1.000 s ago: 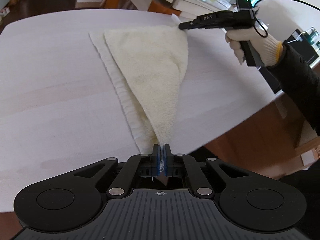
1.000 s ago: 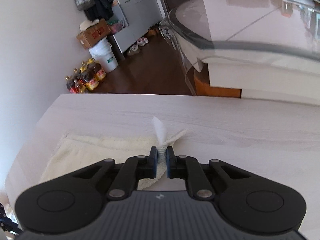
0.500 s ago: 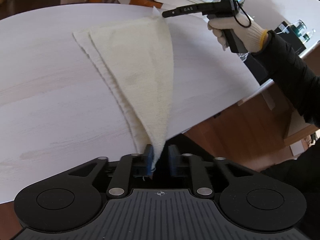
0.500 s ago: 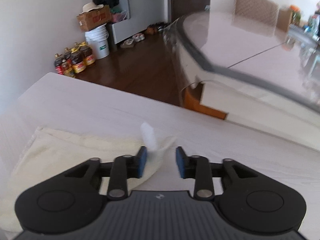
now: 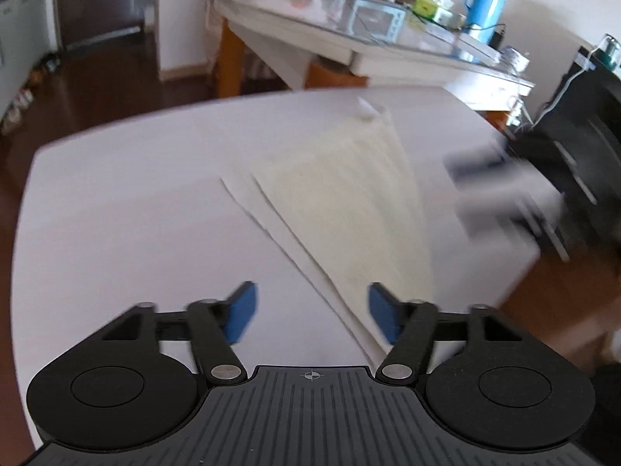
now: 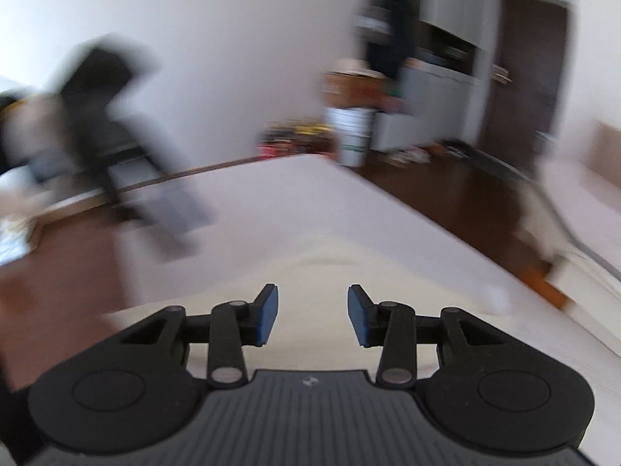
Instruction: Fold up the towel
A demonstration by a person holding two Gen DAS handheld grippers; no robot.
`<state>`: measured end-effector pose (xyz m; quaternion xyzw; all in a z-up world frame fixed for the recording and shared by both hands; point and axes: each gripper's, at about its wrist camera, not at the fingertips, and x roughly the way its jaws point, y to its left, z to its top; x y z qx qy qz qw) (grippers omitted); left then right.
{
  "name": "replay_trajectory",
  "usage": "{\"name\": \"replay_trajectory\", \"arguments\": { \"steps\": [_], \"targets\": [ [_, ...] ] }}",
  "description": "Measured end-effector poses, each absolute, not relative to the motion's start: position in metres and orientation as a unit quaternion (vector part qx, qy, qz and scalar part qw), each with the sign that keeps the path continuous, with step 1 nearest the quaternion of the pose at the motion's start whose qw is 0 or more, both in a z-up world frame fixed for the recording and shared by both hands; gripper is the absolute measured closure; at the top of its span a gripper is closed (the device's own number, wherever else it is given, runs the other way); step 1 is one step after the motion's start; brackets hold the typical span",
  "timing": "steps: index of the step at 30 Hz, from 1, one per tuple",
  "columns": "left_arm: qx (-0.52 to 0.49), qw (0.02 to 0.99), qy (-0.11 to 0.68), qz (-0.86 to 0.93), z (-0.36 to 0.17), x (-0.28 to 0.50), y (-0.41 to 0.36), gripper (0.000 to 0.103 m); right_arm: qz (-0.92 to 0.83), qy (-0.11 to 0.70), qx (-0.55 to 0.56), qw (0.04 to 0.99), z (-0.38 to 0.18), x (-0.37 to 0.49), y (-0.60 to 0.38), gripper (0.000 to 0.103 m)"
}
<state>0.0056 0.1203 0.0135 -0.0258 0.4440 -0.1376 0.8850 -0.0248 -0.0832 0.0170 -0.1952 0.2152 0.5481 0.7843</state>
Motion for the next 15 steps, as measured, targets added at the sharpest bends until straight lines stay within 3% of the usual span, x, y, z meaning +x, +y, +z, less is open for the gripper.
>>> {"name": "replay_trajectory", "arguments": {
  "steps": [2, 15],
  "targets": [
    [-0.015, 0.888, 0.437, -0.144, 0.014, 0.022, 0.118, 0.01, 0.572, 0.199, -0.22, 0.765, 0.012, -0.063, -0.073, 0.054],
    [0.019, 0.901, 0.411, -0.137, 0.019, 0.064, 0.119, 0.002, 0.499, 0.113, -0.399, 0.761, -0.041, -0.167, 0.001, 0.05]
  ]
}}
